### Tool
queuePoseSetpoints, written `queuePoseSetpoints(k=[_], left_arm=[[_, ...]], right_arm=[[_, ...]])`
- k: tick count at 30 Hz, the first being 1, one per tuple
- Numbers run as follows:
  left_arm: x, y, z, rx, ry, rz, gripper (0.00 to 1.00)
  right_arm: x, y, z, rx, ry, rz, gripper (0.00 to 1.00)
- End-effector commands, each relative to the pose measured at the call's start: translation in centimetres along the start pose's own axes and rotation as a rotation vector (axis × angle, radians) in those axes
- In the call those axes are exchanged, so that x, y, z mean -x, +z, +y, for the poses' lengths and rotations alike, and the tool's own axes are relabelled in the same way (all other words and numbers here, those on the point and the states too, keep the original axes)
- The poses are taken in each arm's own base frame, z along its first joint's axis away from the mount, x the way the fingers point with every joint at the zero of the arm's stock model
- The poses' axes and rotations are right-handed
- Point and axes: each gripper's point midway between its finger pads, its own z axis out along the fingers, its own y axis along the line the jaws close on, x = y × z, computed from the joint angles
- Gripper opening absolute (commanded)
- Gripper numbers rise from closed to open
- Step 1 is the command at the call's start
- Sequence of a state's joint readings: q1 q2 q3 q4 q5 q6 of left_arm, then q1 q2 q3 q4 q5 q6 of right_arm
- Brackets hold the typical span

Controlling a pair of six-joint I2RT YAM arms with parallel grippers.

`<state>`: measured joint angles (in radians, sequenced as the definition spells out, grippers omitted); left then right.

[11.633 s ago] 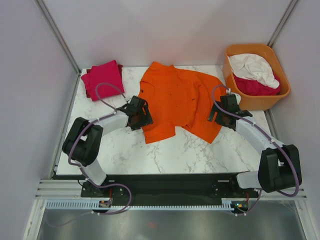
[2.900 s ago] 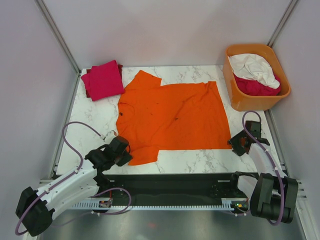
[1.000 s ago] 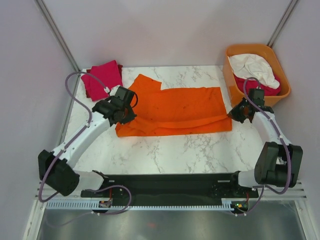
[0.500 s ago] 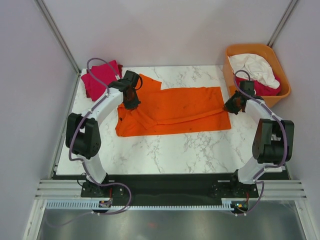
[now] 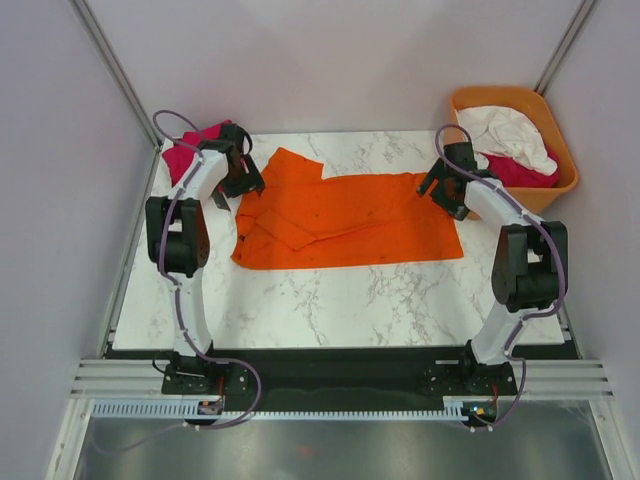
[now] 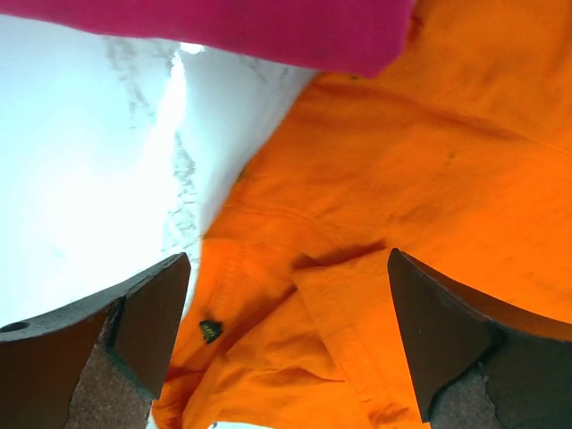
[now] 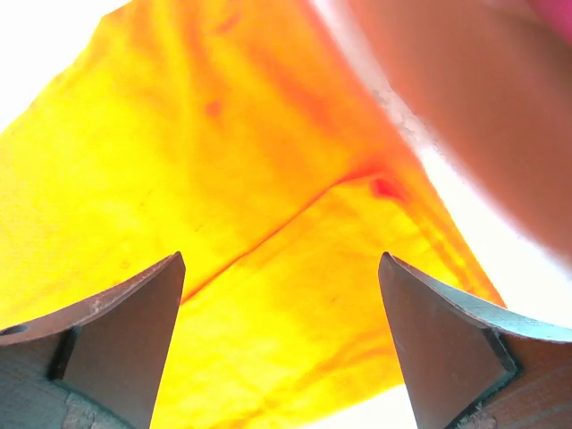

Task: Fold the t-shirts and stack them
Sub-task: Fold the tshirt

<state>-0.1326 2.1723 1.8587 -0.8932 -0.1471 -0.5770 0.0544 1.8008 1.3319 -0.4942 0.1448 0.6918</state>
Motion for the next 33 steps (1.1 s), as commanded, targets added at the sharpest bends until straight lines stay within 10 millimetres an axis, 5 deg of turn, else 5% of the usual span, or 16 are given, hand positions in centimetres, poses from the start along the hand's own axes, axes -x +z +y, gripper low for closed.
queuePoseSetpoints(k=[1, 2, 3, 5, 7, 8, 10, 12, 13, 14, 15, 19, 24, 33], left_arm=[[3.2, -7.7, -0.5, -0.073, -0.007, -0.142, 1.0], [2.7, -8.2, 0.0, -0.067, -0.011, -0.144, 1.0], [3.3, -10.8, 0.1, -0.096, -0.019, -0.203, 1.0], [1.5, -11.1, 1.5, -0.08, -0.021, -0.2, 0.95], [0.8, -13.1, 2.0, -0.131, -0.037, -0.25, 0.85], [-1.4, -11.6, 2.8, -0.121, -0.036, -0.203, 0.73], [-4.6, -10.9, 3.7, -0.149, -0.033, -0.162, 0.68], [-6.3, -10.3, 3.8, -0.178, -0.024, -0.151, 0.68], [-6.6, -10.8, 2.1, -0.282, -0.076, -0.145, 0.64], [-8.6, -9.4, 2.9, -0.262, -0.094, -0.105, 0.63], [-9.5, -9.0, 2.6, -0.291, -0.1, -0.081, 0.62], [-12.3, -6.4, 2.9, -0.309, -0.141, -0.025, 0.54], [-13.2, -3.9, 3.5, -0.261, -0.156, 0.004, 0.55], [-14.3, -2.2, 5.3, -0.18, -0.184, 0.021, 0.54]], right_arm=[[4.6, -6.4, 5.2, 0.069, -0.108, -0.26, 0.98], [4.0, -7.4, 6.6, 0.101, -0.138, -0.274, 0.98], [2.3, -9.1, 9.3, 0.167, -0.212, -0.282, 0.98], [-0.2, -10.4, 11.9, 0.227, -0.285, -0.271, 0.98], [-4.9, -11.3, 15.2, 0.351, -0.402, -0.193, 0.93], [-7.0, -10.9, 16.3, 0.398, -0.44, -0.138, 0.86], [-11.6, -12.2, 19.7, 0.571, -0.537, -0.025, 0.85], [-14.5, -11.8, 21.1, 0.596, -0.586, 0.027, 0.82], [-15.9, -12.1, 21.6, 0.635, -0.606, 0.075, 0.8], [-17.0, -11.0, 21.6, 0.625, -0.61, 0.107, 0.76], [-18.0, -10.8, 21.8, 0.63, -0.61, 0.136, 0.6], [-22.2, -8.8, 22.2, 0.662, -0.604, 0.289, 0.33], [-27.3, -8.6, 23.0, 0.69, -0.685, 0.393, 0.35], [-31.3, -8.0, 23.3, 0.693, -0.692, 0.484, 0.35]])
